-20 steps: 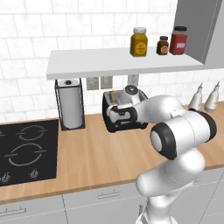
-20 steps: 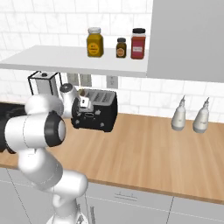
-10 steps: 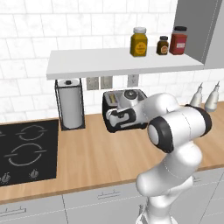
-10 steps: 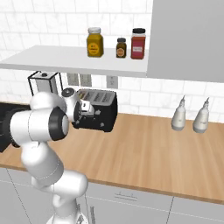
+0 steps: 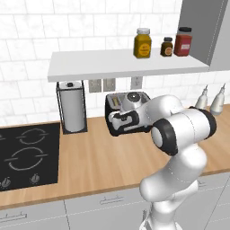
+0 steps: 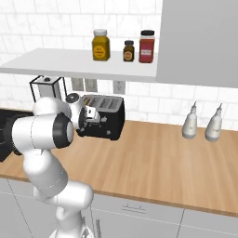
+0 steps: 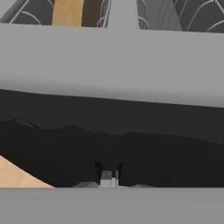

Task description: Start the toaster. Once the lever pops up, take the bread to the plate on the dining counter.

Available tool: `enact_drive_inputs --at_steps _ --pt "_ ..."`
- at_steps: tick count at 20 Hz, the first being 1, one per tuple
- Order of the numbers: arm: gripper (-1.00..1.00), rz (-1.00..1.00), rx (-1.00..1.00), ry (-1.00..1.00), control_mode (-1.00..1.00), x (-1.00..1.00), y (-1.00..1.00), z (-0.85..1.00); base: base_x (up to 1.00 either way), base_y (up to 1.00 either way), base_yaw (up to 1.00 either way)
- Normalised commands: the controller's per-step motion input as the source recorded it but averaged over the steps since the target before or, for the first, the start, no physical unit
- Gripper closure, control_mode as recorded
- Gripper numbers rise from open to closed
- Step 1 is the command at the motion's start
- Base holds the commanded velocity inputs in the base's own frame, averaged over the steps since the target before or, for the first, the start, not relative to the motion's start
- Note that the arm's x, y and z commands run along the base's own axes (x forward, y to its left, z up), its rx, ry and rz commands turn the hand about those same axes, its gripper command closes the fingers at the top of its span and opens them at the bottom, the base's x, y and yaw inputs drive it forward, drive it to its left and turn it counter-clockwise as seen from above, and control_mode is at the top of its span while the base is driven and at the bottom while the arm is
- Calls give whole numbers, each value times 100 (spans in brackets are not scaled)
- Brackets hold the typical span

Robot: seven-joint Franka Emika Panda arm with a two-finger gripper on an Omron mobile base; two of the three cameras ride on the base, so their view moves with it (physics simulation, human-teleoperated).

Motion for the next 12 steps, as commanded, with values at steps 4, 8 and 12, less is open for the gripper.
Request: enact_drive_inputs --at_steps 4,8,12 --pt "100 0 0 0 -100 -5 0 -69 0 0 0" --pt "100 0 0 -1 -100 -19 0 -21 0 0 0" --pt "100 0 0 -1 -100 -26 0 19 0 0 0"
